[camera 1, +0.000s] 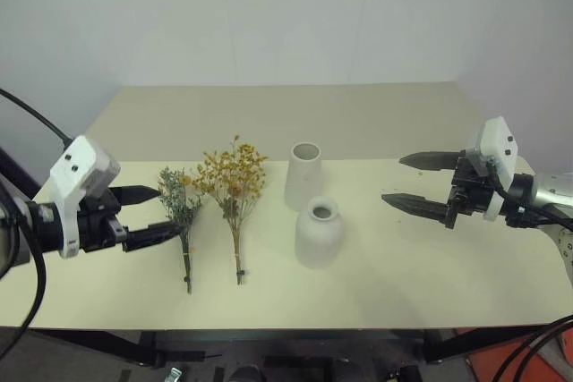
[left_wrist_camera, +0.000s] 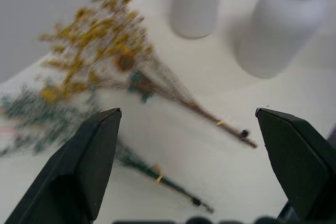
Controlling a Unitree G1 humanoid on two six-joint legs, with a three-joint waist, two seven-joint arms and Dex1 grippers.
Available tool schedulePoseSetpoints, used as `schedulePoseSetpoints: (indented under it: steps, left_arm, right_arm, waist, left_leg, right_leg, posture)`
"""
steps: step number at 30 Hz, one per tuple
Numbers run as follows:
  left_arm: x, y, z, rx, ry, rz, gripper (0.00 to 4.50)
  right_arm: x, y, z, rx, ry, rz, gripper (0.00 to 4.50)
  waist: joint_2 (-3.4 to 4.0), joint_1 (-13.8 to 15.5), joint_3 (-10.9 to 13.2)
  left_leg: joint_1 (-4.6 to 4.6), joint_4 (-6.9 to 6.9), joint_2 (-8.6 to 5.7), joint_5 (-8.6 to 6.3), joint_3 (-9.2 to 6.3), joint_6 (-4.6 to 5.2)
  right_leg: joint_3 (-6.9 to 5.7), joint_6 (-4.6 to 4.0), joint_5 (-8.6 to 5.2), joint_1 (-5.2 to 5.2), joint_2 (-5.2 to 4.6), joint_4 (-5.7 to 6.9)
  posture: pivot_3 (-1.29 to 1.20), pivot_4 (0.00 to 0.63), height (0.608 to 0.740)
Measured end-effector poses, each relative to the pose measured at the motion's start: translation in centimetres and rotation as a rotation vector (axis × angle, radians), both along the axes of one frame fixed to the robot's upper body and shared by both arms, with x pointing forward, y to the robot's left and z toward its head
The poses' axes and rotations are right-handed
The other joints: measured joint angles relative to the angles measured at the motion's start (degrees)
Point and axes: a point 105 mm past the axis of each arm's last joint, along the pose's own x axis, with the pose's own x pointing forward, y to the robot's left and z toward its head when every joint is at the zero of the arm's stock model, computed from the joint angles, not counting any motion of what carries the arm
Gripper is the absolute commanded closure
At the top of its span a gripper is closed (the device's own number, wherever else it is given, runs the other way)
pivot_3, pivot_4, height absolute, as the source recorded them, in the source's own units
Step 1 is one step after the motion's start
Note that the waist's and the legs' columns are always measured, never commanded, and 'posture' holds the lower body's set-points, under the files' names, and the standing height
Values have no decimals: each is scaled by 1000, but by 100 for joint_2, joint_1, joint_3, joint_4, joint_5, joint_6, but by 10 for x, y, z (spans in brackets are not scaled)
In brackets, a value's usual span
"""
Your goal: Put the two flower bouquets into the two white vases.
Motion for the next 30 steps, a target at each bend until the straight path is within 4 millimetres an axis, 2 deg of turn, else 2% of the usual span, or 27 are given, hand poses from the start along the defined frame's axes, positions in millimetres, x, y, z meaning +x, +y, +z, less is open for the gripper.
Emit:
schedulePoseSetpoints:
  steps: [3,7,11,14,19,20,25,30]
  left_arm:
    - [19,5,8,-82,20,115,0]
    - [35,10,-8,-27,226,226,0]
    - [34,22,-21,53,394,290,0]
    - [35,28,-34,127,470,332,0]
    - [39,28,-58,149,581,358,0]
    - [38,26,-63,149,606,352,0]
    - [35,16,-90,151,723,330,0]
    - [49,23,-110,151,762,451,0]
  right_arm:
    - [0,3,3,-2,-13,10,22]
    - [-2,11,17,-3,-55,49,22]
    - [-4,21,32,-5,-95,112,22]
    - [-3,37,41,-18,-111,186,22]
    - [2,59,45,-27,-118,259,22]
    - [4,63,45,-27,-113,269,22]
    - [10,71,43,-22,-108,292,22]
    - [12,72,44,-16,-119,306,22]
  waist:
    - [-1,-10,0]
    - [-11,-52,4]
    - [-14,-179,6]
    - [-13,-205,6]
    - [-19,-166,9]
    - [-19,-166,9]
    - [-20,-154,9]
    - [-21,-144,9]
  left_leg:
    - [4,1,1,0,0,0]
    - [-3,5,-2,-3,1,-6]
    - [-4,3,4,-11,1,-18]
    - [8,1,4,-11,6,-19]
    - [-5,6,7,-11,5,-19]
    - [-10,6,5,-11,5,-19]
    - [-32,13,-3,-11,4,-19]
    - [-33,14,-4,-11,3,-19]
  right_leg:
    - [2,5,4,2,4,-1]
    - [13,2,11,-13,5,10]
    - [20,1,11,-22,11,16]
    - [29,6,8,-18,12,18]
    - [27,1,11,-25,16,17]
    - [28,-23,25,-29,14,17]
    - [29,-36,35,-48,7,20]
    - [30,-37,36,-51,7,24]
  posture:
    - [0,150,740]
    - [0,150,740]
    - [0,150,740]
    - [0,150,740]
    - [0,150,740]
    - [0,150,740]
    - [0,150,740]
    - [0,150,740]
